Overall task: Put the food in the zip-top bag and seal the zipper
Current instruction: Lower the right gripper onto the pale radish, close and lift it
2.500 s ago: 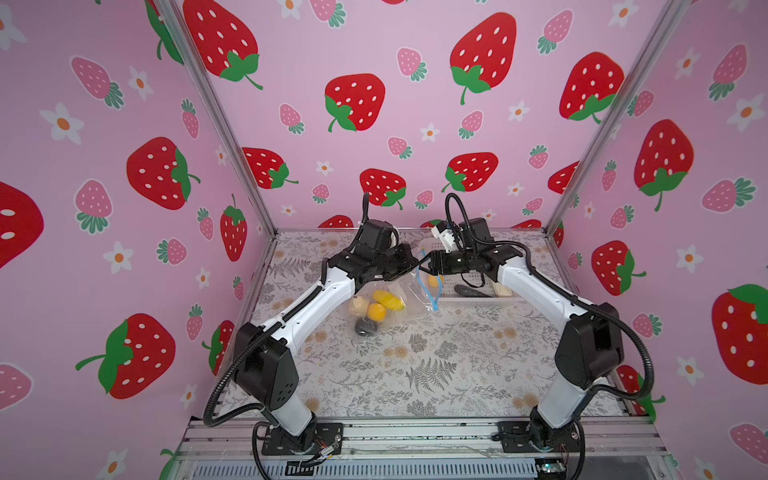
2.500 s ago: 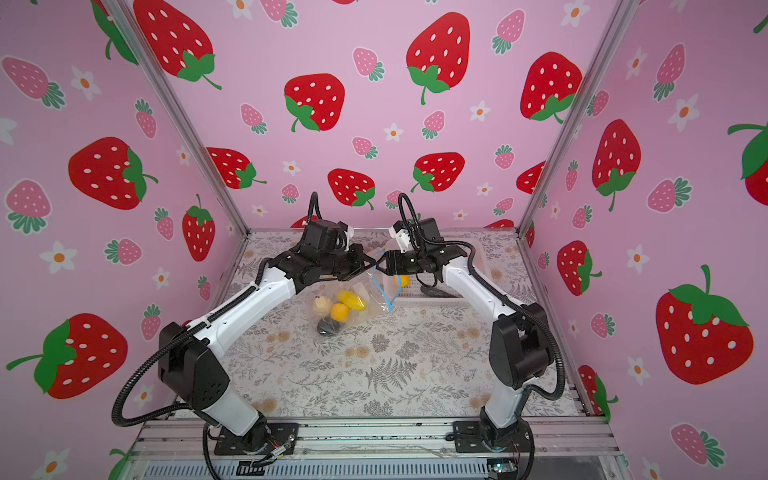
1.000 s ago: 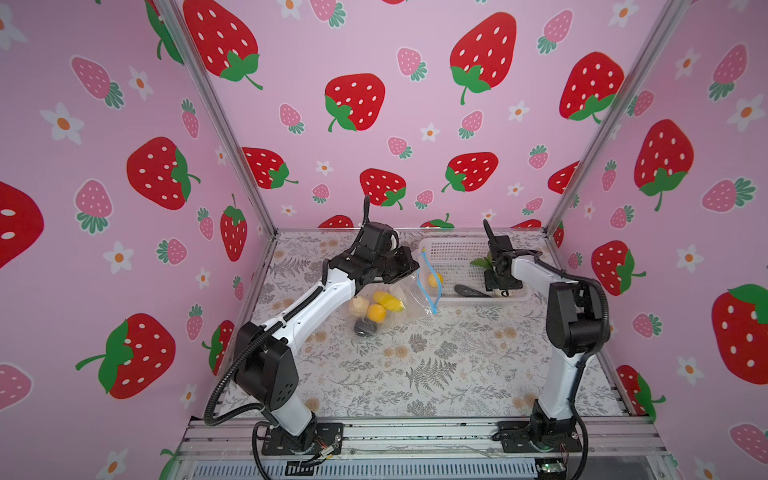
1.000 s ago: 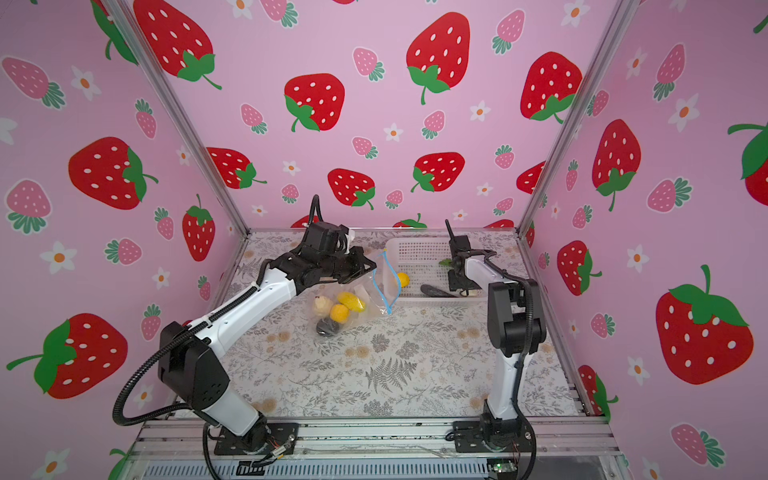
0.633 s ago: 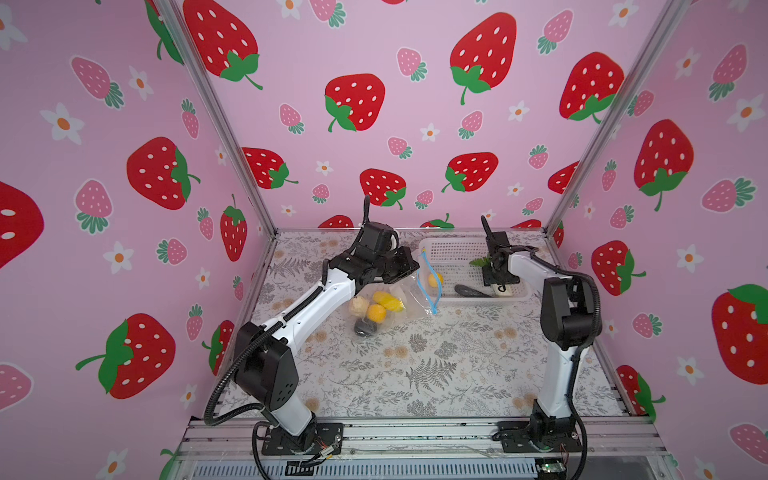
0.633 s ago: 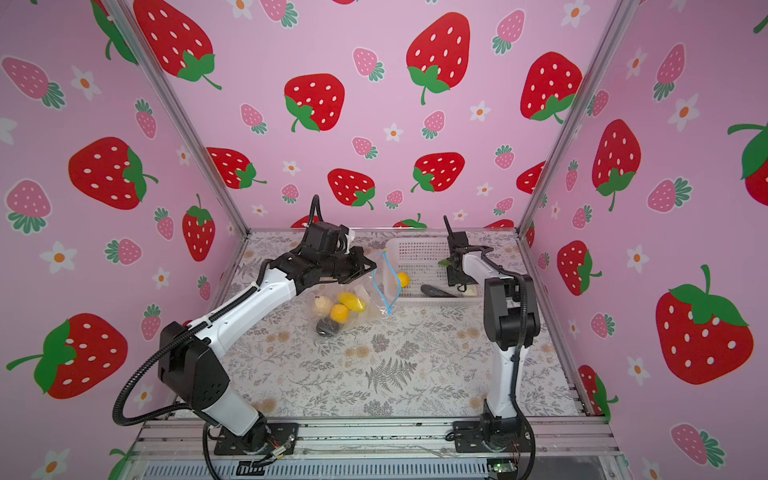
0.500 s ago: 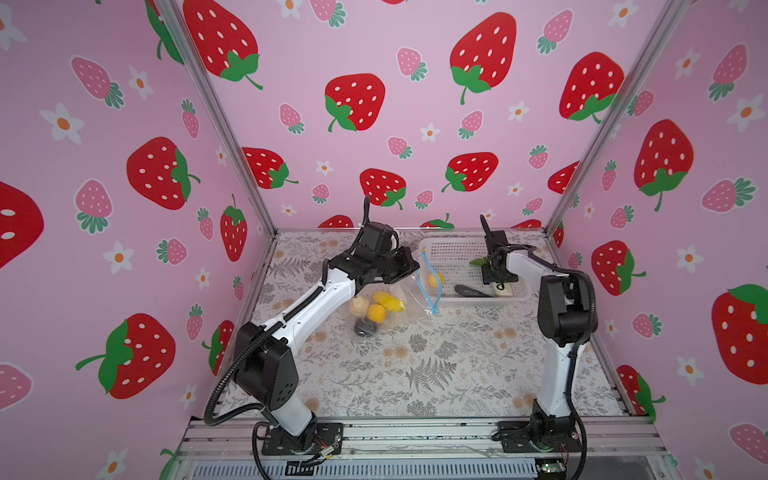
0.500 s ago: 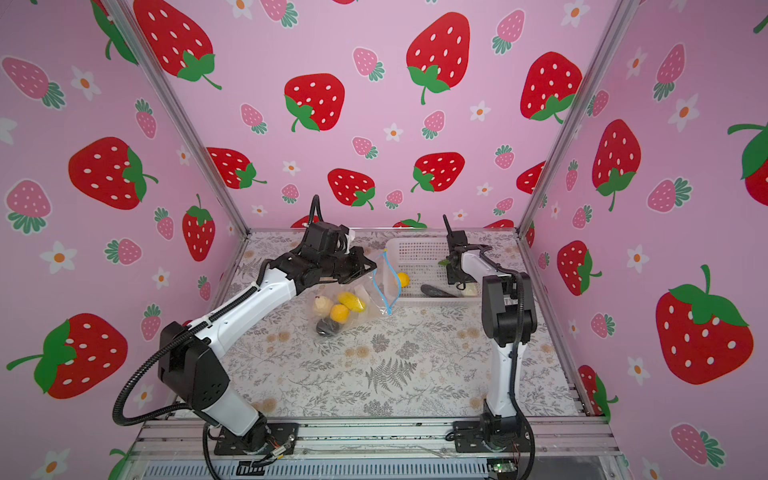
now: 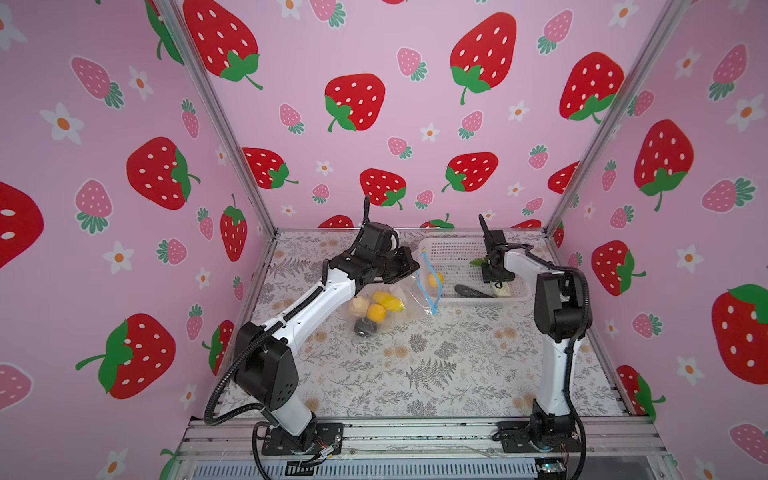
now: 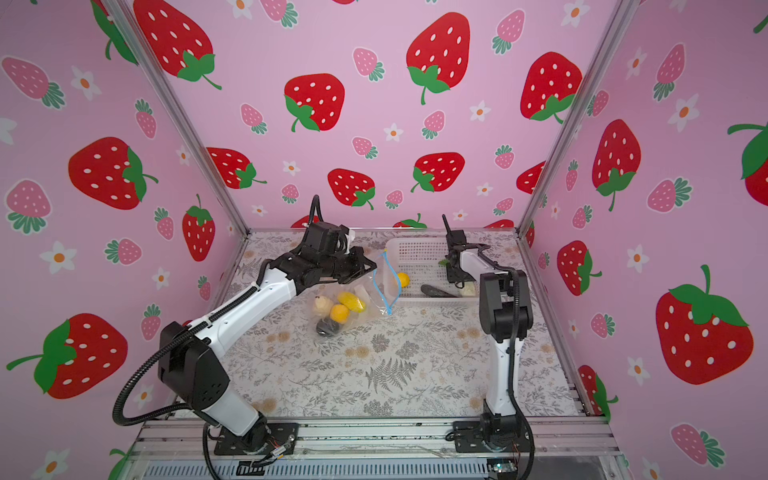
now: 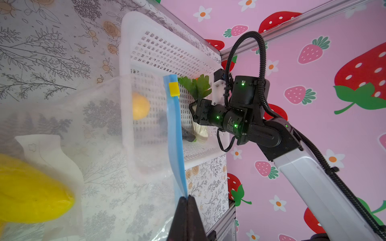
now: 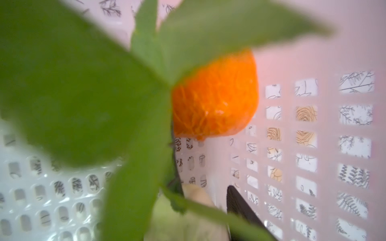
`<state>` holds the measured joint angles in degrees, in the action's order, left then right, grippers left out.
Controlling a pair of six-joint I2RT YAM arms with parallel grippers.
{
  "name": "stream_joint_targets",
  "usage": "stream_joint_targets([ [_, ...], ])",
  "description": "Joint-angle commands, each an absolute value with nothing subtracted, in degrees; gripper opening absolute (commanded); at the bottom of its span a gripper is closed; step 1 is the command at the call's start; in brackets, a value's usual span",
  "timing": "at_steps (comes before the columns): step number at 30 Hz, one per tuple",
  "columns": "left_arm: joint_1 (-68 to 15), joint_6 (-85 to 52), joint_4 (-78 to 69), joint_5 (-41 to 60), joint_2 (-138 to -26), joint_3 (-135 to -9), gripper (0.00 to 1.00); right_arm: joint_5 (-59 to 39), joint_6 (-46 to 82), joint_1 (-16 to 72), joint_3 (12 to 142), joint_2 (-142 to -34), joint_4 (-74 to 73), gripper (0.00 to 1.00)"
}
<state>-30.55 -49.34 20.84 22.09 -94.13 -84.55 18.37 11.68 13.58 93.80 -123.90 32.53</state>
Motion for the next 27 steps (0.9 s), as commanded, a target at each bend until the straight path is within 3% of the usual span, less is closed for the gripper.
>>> stream_joint_targets([
  [1,-30.76,-49.22,21.09,22.42,-94.31,-86.39,0.00,17.52,11.34,13.19,94.39,-123.00,33.77,0.53],
  [16,-30.81,-49.22,21.18,22.17,-94.27,-86.38,0.00,16.82,13.01,13.26,94.35,-119.03,33.31,0.52],
  [27,-30.81,-49.13,21.44,21.80,-94.19,-86.83,0.00,6.66,14.22,13.19,92.74,-112.40,30.82,0.52],
])
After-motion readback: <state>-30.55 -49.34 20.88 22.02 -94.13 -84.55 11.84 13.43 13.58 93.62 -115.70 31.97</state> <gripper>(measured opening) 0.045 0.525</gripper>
